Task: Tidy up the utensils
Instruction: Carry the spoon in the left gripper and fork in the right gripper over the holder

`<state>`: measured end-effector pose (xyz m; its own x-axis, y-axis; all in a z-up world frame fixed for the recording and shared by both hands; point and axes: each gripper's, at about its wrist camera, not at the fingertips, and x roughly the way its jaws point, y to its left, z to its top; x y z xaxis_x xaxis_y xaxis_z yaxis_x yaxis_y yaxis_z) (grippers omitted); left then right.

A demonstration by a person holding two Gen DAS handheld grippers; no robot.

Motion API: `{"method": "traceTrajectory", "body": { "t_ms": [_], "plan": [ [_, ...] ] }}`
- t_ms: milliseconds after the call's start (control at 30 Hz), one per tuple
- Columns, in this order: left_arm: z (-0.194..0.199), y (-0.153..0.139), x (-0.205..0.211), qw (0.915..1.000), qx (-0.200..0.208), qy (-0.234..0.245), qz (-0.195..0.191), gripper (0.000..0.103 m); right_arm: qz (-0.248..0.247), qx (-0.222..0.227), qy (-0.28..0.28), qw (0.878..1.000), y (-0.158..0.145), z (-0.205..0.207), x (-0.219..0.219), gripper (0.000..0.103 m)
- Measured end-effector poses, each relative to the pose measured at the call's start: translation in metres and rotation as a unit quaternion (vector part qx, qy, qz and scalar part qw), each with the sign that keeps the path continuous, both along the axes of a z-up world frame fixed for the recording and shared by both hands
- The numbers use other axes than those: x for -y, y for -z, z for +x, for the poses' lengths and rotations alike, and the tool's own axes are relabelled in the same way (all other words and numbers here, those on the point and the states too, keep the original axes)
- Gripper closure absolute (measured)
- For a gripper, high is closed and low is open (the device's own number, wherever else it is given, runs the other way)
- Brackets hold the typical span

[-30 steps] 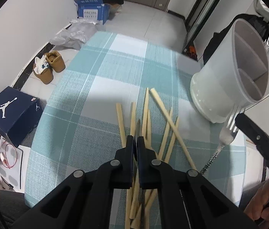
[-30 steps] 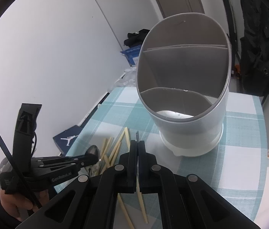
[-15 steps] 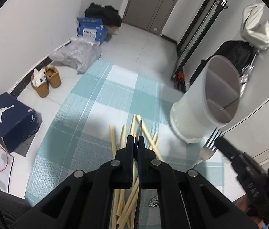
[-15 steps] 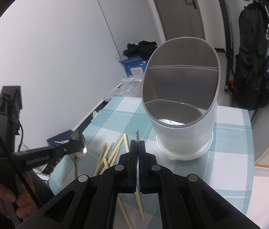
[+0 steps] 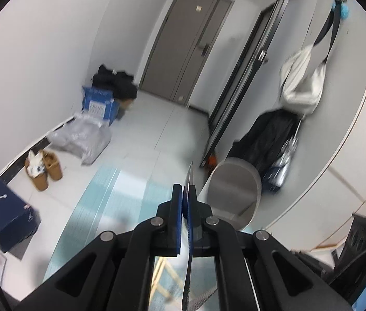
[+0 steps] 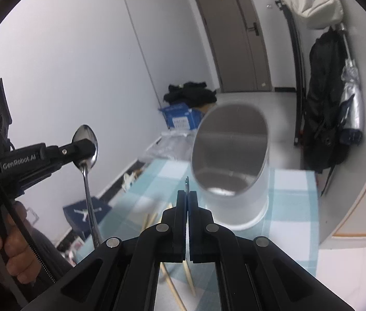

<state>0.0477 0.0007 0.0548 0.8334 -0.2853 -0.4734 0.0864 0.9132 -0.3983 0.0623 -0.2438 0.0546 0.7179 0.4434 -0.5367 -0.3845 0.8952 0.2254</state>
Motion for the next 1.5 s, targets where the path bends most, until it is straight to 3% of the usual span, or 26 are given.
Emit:
{"method": "traceTrajectory", "body": {
  "t_ms": [167, 367, 667, 833, 1033, 1500],
  "plan": [
    [0.013, -0.021, 0.013, 0.9985, 0.052, 0.011, -0.017, 0.103, 0.019, 0.027, 0.013, 0.999, -0.042, 0.01, 0.017, 0.102],
    [0.047, -0.038, 0.033, 0.995, 0.095, 0.011, -0.03, 0.103, 0.0, 0.073, 0.022, 0.997, -0.097, 0.035, 0.033, 0.102],
    [0.082, -0.038, 0.056, 0.9889, 0.147, 0.007, 0.022, 0.103, -0.021, 0.136, 0.062, 0.988, -0.135, 0.088, 0.054, 0.102],
    [0.098, -0.03, 0.063, 0.9871, 0.155, 0.032, 0.028, 0.103, -0.038, 0.162, 0.074, 0.983, -0.127, 0.118, 0.059, 0.102],
    [0.111, -0.019, 0.07, 0.9857, 0.153, 0.057, 0.042, 0.103, -0.037, 0.163, 0.067, 0.984, -0.105, 0.14, 0.064, 0.102],
    [0.121, -0.005, 0.086, 0.985, 0.126, 0.104, 0.056, 0.103, -0.064, 0.204, 0.022, 0.977, -0.081, 0.127, 0.05, 0.102]
  ]
}}
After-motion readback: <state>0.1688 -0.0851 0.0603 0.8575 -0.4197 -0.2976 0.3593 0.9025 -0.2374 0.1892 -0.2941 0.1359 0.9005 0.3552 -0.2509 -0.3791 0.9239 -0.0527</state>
